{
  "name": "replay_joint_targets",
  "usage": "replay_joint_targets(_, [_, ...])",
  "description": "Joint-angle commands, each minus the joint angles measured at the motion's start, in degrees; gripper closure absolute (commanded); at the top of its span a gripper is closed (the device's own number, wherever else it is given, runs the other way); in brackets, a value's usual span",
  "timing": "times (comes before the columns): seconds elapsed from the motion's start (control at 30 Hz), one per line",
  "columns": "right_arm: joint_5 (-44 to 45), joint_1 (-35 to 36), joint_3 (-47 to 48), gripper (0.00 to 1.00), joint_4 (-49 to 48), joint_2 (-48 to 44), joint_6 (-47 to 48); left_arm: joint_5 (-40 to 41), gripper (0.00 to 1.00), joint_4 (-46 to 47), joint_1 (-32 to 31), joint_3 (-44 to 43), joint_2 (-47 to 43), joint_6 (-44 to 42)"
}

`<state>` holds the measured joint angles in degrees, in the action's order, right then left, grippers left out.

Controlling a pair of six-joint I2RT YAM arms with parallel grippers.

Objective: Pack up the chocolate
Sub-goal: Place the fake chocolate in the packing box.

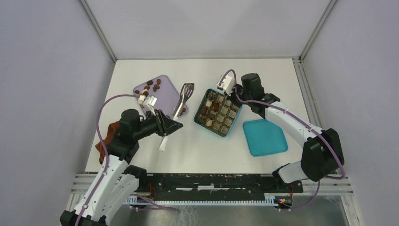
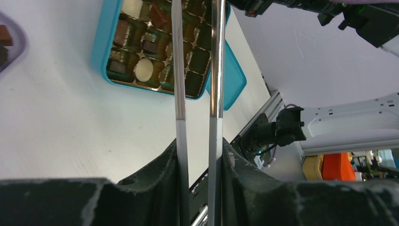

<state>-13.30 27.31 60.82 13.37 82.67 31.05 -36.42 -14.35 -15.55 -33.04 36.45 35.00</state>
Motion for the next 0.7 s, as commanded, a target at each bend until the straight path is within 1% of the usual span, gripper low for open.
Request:
replay_joint_targets(0.0, [-2.7,0.0,3.4,1.00,-3.4,-0.8,-3.3,2.5,0.98,7.2,-5.5,-0.8,2.0,0.0])
replay_joint_targets(0.17, [-5.4,-1.6,1.9,1.00,-4.0,-0.3,-5.0,12.1,0.98,7.4,-16.1,-2.2,7.2,-2.8])
replay_joint_targets(0.3, [-10.2,-3.2,1.6,1.00,-3.7,2.4,-7.4,17.5,0.98,5.0,-21.5,-4.5,12.9,-5.2])
replay_joint_targets(0.4, [-14.3,-4.7,1.6,1.00,-3.4,4.8,-9.0,20.6,0.98,3.9,-23.3,-5.7,17.0,-5.8])
replay_joint_targets(0.53, [-16.7,-5.5,0.8,1.00,-3.4,7.7,-10.0,23.6,0.98,2.6,-24.8,-8.7,21.5,-5.9])
replay_joint_targets(0.67, [-19.7,-6.1,1.0,1.00,-3.5,11.2,-12.0,28.1,0.98,-1.5,-25.5,-12.2,25.8,-6.5])
